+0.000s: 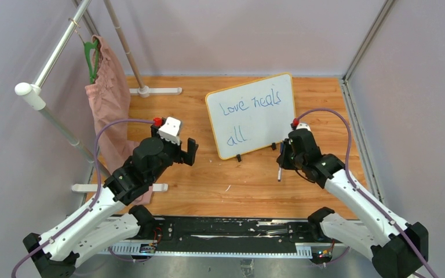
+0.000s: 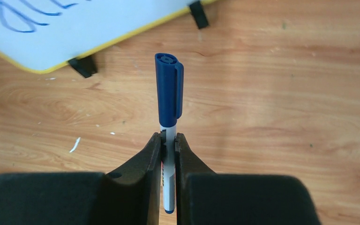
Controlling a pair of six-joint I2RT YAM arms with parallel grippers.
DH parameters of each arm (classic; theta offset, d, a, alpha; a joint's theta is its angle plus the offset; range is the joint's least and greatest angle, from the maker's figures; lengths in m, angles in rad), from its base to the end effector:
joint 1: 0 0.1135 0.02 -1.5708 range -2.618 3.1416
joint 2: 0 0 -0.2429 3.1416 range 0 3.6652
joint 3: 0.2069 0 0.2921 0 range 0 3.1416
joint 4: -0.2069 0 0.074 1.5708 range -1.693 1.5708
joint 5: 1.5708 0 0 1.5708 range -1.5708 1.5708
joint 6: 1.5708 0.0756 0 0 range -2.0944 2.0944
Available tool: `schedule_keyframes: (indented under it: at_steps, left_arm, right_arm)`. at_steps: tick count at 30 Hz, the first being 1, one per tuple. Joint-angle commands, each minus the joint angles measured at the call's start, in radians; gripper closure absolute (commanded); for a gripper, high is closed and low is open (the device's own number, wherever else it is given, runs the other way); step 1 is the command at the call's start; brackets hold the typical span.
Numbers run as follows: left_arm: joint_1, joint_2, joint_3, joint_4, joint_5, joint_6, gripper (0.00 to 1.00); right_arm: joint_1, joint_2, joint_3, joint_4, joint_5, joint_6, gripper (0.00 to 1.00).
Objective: Write a sentence on the whiteboard
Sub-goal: Place the whiteboard marker at the center of the board.
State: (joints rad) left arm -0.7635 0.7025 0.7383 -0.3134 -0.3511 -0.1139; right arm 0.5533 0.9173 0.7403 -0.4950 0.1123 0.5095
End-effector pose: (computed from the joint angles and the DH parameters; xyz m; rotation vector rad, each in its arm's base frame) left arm 0.2041 -0.1593 0.3009 0.3508 1.8072 -0.2920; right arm 0.2435 0.1405 0.2222 0.0119 2.2763 0.4459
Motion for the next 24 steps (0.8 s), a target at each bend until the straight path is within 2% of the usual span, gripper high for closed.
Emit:
schedule_keyframes:
  at_steps: [1, 7, 17, 20, 24]
  left_arm:
    - [-0.002, -0.011, -0.001, 0.077, 0.01, -0.024, 0.0]
    - [-0.002, -0.02, -0.004, 0.067, 0.008, -0.015, 0.0]
    - [-0.003, -0.084, -0.032, 0.089, 0.016, -0.015, 0.01]
    - [-0.003, -0.084, -0.03, 0.086, 0.03, -0.018, 0.01]
    - [-0.003, -0.088, -0.033, 0.1, 0.077, -0.029, 0.01]
  right_arm:
    - [-0.076, 0.0, -0.041, -0.054, -0.026, 0.073, 1.0]
    - [-0.113, 0.085, -0.036, -0.09, 0.065, 0.086, 1.0]
    - [-0.153, 0.115, 0.062, -0.152, 0.144, -0.025, 1.0]
    - [-0.17, 0.117, 0.083, -0.169, 0.097, -0.031, 1.0]
    - [-0.159, 0.019, 0.077, -0.102, -0.144, -0.057, 1.0]
